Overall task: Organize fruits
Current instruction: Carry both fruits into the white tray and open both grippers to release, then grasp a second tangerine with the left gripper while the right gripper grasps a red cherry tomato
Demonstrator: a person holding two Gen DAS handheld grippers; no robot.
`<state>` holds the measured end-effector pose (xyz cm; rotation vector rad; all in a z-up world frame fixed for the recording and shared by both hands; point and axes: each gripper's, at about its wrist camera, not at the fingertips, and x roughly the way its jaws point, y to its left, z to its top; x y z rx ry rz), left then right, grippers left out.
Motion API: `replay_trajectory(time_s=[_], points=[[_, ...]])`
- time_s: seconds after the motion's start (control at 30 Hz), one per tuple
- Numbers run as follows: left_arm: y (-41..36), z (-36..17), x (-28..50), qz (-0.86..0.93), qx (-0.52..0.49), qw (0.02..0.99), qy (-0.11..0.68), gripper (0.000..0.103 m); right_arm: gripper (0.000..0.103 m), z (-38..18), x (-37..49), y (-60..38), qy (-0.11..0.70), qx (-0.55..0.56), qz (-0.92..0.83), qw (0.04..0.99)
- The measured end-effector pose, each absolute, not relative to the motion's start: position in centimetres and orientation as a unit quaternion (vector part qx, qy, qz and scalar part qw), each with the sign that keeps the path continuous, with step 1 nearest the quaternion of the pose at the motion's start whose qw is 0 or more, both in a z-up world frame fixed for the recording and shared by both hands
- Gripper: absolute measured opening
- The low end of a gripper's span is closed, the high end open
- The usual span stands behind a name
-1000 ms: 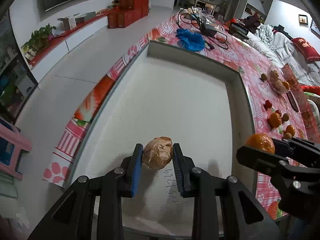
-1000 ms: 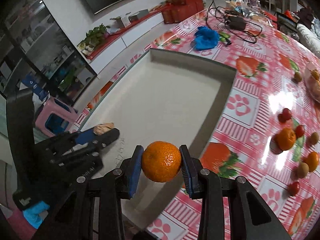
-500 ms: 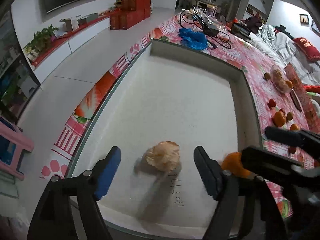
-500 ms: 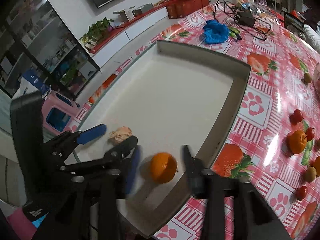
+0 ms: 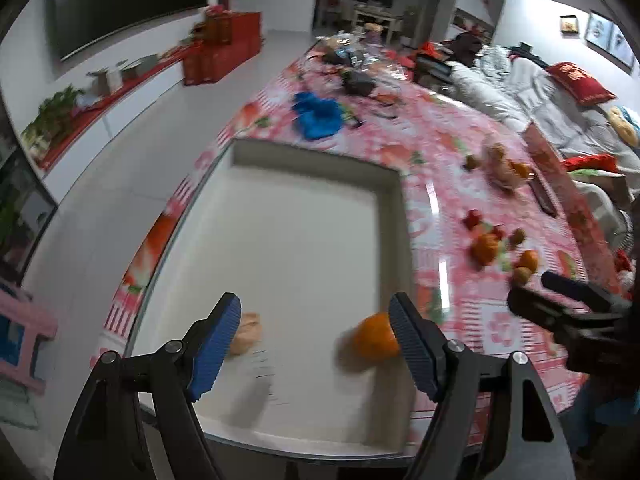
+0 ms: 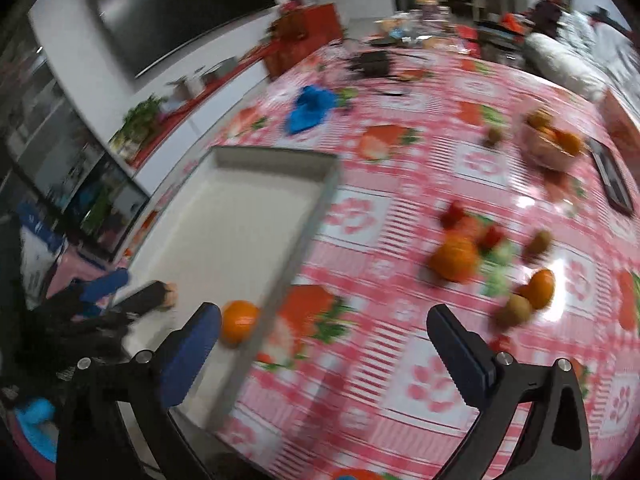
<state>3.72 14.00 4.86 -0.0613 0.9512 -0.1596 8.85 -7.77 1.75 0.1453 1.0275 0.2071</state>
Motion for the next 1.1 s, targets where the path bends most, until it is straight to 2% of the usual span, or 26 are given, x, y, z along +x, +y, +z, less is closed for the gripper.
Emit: replay_trajectory(time_s=[0.23,0.37,0.63,1.07,1.1], points=[[10.1,9.7,4.5,-0.103,0.006,0.898,0.427,0.08,0.103,0.7,6.8,-16.2,0.496,0.09,0.008,0.864],[6.9,9.9,5.2,-0.122,0.025,0.894,0.431,0.081,0.103,-0.8,5.8,-19.6,0.509,0.095,-0.032,0.855],[-2.3,3.6,6.4,-0.156,0.086,0.861,0.477,0.081,0.103,-4.2,4.1,-22.3,0.53,0.085,-0.056,0.842],[-8.7,-2.0,12.0,-0.127,0.122,0.854,0.49,0.081,0.103,-5.0,1.7,-22.5,0.489,0.024,-0.061,0.87],[-8.9,-2.6,12.4,-0.123,0.123,0.85,0.497,0.077,0.103,-5.1,1.8,-22.4,0.488,0.024,-0.061,0.871]])
